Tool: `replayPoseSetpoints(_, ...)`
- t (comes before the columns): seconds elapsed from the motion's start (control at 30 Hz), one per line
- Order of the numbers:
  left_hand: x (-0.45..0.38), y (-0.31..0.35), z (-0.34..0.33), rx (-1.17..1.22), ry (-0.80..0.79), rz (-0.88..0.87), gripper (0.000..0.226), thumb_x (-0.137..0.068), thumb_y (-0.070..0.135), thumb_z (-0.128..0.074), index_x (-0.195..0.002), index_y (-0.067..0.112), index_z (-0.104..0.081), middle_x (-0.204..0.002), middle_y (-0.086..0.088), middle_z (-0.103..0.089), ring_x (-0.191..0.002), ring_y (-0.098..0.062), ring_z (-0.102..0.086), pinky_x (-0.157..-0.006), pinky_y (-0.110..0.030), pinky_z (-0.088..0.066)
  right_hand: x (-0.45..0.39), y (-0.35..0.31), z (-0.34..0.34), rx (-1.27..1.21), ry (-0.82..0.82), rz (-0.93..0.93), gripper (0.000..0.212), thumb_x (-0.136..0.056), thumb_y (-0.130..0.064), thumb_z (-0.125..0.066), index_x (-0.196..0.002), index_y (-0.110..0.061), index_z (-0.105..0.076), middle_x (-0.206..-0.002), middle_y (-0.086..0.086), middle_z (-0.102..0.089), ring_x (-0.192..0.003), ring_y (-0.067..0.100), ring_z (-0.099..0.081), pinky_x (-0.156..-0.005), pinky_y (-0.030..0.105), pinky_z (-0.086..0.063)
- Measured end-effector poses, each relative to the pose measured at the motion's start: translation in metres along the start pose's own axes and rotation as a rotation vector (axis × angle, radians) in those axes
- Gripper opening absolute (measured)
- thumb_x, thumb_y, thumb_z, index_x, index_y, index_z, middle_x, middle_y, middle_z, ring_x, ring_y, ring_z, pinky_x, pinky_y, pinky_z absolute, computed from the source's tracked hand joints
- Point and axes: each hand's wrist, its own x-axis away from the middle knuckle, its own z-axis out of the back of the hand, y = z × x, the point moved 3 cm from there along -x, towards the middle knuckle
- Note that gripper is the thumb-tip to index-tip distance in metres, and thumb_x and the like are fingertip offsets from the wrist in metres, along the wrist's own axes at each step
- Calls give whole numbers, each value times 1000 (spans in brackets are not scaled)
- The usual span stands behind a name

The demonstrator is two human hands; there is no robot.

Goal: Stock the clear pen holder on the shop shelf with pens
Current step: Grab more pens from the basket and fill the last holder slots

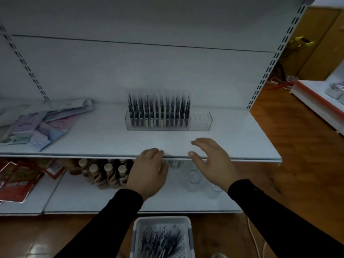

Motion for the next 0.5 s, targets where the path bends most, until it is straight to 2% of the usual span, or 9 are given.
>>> replayPoseSetpoints(0.07,21,0,-4,-13,-50,-10,49,-90,38,-37,-111,4,-65,-109,-13,-66,-99,-33,-60,-86,-41,-52,20,0,-8,12,-70,-8,38,-95,-30,-59,-130,-14,-58,-136,4,-53,-127,14,-46,-101,7,-21)
replayPoseSetpoints(0.17,50,-7,-23,-56,-172,33,57,-90,45,-33,-115,4,-63,-110,-14,-64,-100,-35,-60,-86,-41,-50,49,6,-28,15,-155,-45,44,-94,-37,-55,-131,-13,-58,-134,5,-54,-124,18,-50,-103,16,-29)
replayPoseSetpoints(0.23,66,-11,-38,-73,-257,97,63,-93,49,-28,-129,6,-55,-127,-14,-58,-115,-34,-54,-98,-40,-44,66,13,-45,20,-216,-83,45,-95,-40,-54,-132,-16,-56,-136,3,-53,-125,17,-49,-105,19,-32)
replayPoseSetpoints(0.33,89,-22,-67,-121,-441,156,64,-96,52,-18,-144,14,-35,-147,-7,-39,-134,-26,-35,-110,-37,-30,91,25,-74,35,-310,-140,44,-97,-39,-52,-135,-17,-54,-138,1,-51,-127,16,-48,-103,16,-30)
replayPoseSetpoints(0.5,119,-46,-126,-105,-663,230,57,-99,45,-29,-147,13,-30,-151,-8,-34,-138,-26,-30,-112,-37,-27,125,57,-138,32,-519,-271,47,-100,-40,-44,-142,-20,-44,-146,-3,-41,-130,13,-43,-107,18,-30)
